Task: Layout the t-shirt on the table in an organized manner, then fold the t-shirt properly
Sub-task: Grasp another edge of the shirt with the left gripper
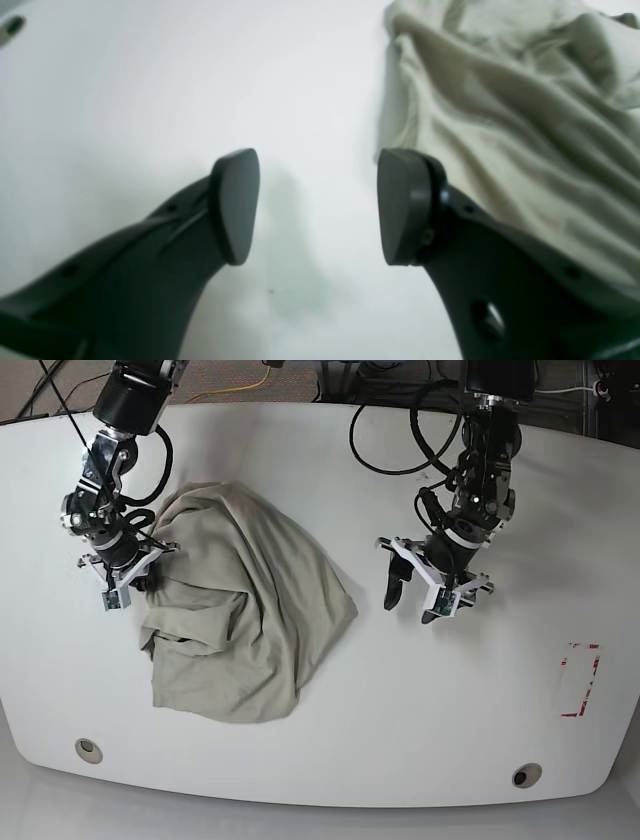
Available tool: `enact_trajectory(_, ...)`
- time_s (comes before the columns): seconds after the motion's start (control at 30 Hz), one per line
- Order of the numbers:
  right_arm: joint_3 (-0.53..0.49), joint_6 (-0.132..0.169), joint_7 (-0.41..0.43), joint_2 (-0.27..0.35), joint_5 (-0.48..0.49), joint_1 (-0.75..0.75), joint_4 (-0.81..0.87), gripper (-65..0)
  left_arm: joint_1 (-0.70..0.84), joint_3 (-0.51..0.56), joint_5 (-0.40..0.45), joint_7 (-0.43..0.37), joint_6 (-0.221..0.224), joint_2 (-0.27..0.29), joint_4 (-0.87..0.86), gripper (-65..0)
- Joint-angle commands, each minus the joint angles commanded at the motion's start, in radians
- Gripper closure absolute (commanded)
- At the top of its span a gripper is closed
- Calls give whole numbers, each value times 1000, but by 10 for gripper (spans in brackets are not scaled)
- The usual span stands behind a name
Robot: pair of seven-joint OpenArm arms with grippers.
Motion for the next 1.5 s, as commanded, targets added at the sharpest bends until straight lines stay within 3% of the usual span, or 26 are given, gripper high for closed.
enact_trajectory(0.17, -2, 0, 0, -18, 2, -37, 38, 0, -81, 12, -57, 0, 0, 14, -118, -493)
enact_trajectory(0.87, -3, 2, -38, -49, 2, -61, 132, 0, -344, 261, -209, -6, 0, 23, -563, -475)
enact_trajectory(0.93, -3, 14, -40, -51, 2, -63, 147, 0, -365, 290, -213, -6, 0, 23, -611, -414)
enact_trajectory(1.03, -3, 26, -69, -51, 2, -61, 152, 0, -387, 307, -215, -6, 0, 48, -666, -229)
enact_trajectory(1.1, -3, 31, -78, -51, 2, -60, 152, 0, -399, 299, -213, -6, 0, 66, -709, -72)
enact_trajectory(1.17, -3, 31, -78, -51, 2, -60, 152, 0, -410, 295, -212, -6, 0, 69, -740, -8)
enact_trajectory(1.43, -3, 31, -81, -49, 2, -31, 167, 0, -419, 292, -212, -2, 3, 60, -666, 0)
enact_trajectory(1.5, -2, 31, -81, -49, 2, -21, 187, 0, -417, 267, -213, 6, 3, 23, -600, 0)
